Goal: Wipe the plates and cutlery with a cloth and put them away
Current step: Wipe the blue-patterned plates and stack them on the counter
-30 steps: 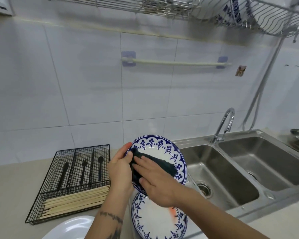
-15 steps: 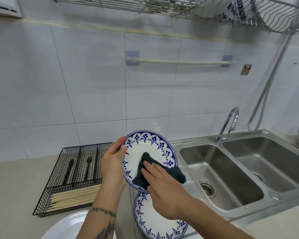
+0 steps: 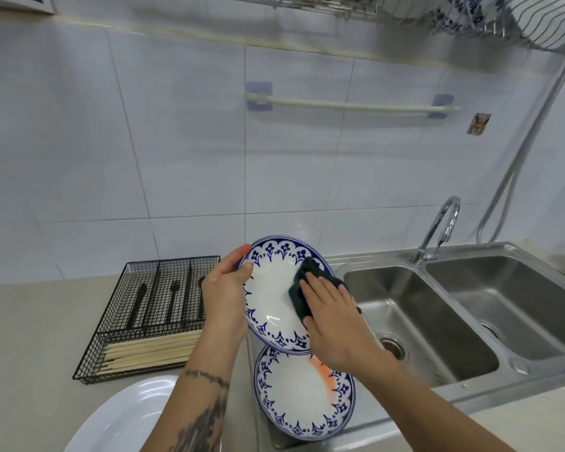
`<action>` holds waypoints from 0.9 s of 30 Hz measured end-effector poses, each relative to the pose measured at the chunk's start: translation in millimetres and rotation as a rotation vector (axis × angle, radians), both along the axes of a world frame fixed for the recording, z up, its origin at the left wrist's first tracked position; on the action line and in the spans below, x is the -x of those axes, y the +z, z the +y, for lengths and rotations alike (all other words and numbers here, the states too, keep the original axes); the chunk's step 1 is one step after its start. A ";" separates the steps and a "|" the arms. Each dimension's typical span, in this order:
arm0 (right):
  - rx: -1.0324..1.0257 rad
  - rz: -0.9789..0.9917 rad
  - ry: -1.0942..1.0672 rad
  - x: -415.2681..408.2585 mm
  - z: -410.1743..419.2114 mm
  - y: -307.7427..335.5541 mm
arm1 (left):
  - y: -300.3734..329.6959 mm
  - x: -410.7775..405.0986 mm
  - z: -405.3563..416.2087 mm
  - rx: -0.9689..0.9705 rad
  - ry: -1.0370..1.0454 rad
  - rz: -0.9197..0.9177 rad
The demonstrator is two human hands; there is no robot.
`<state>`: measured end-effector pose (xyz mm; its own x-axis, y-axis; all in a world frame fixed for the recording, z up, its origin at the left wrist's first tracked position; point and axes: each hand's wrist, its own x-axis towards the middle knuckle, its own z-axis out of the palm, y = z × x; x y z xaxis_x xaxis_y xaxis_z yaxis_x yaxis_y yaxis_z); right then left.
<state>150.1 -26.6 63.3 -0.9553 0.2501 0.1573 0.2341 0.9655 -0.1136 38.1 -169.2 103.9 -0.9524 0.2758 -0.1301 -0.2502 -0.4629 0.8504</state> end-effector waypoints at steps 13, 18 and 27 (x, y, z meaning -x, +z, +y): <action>0.399 0.013 0.316 8.3 -46.4 -3.4 | -19.9 1.7 1.6 -0.012 -0.018 -0.060; 0.223 -0.018 0.255 32.3 -24.8 -2.7 | -30.0 -1.6 2.9 -0.047 -0.056 -0.126; 0.072 -0.069 -0.026 10.7 -5.8 -29.3 | -29.4 4.4 -6.3 -0.022 -0.001 -0.134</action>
<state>139.4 -32.5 34.0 -0.9564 0.2831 0.0720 0.2684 0.9490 -0.1657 33.7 -175.5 74.5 -0.9264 0.2810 -0.2506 -0.3618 -0.4803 0.7990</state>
